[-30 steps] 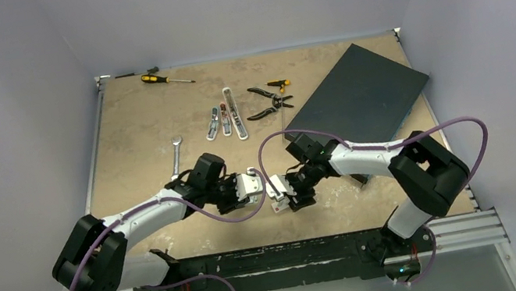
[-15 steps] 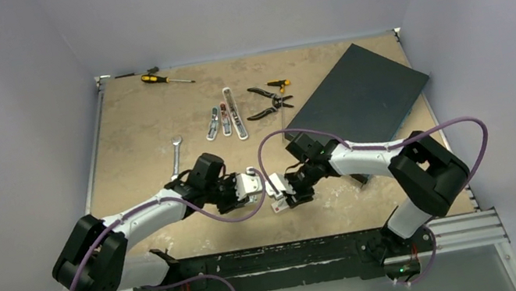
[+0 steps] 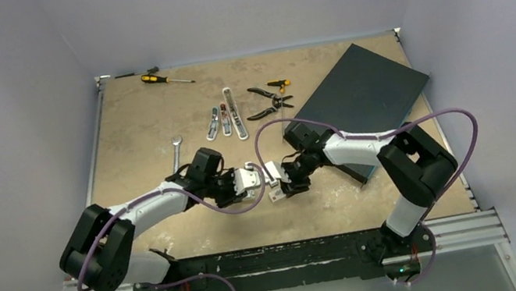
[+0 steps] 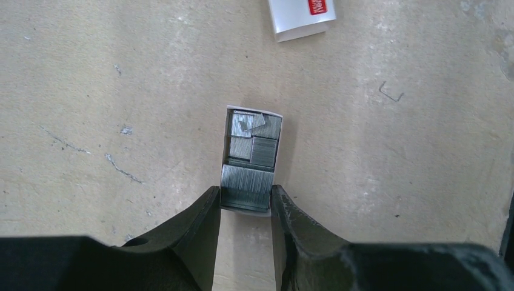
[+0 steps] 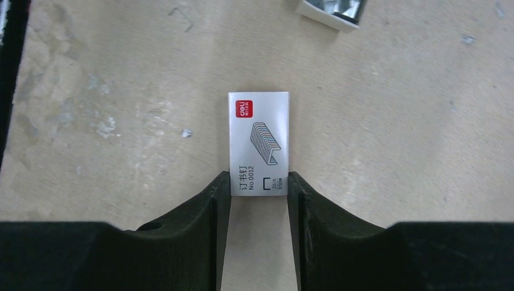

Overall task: Unload the staples from the stapler
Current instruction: Close the staple box at the center of the board.

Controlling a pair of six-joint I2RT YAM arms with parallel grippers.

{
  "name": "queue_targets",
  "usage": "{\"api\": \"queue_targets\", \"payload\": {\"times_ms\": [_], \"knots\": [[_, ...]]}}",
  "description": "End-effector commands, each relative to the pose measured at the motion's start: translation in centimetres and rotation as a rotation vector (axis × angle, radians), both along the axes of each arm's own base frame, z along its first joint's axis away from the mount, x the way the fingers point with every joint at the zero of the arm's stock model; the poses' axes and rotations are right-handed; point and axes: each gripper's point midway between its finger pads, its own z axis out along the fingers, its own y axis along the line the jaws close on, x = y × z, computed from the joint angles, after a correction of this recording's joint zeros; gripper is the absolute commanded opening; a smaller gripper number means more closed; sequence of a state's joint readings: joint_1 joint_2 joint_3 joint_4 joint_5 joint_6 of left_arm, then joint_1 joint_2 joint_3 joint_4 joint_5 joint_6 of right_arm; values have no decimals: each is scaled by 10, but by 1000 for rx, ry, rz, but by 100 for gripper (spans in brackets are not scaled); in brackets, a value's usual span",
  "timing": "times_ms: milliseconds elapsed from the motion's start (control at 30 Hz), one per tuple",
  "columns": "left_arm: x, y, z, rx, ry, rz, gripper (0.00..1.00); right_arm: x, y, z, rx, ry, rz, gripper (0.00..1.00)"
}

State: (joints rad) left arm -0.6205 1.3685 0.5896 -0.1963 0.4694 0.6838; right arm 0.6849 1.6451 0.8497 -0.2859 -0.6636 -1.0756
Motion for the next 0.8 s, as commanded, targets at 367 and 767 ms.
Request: {"api": "queue_targets", "payload": {"times_ms": [367,767], "knots": [[34,-29,22,-82,-50,-59,27,63,30,35,124,-93,-109,41],[47,-40,33,-160,-42,59,28,59,17,32,86,-94,-187,43]]}}
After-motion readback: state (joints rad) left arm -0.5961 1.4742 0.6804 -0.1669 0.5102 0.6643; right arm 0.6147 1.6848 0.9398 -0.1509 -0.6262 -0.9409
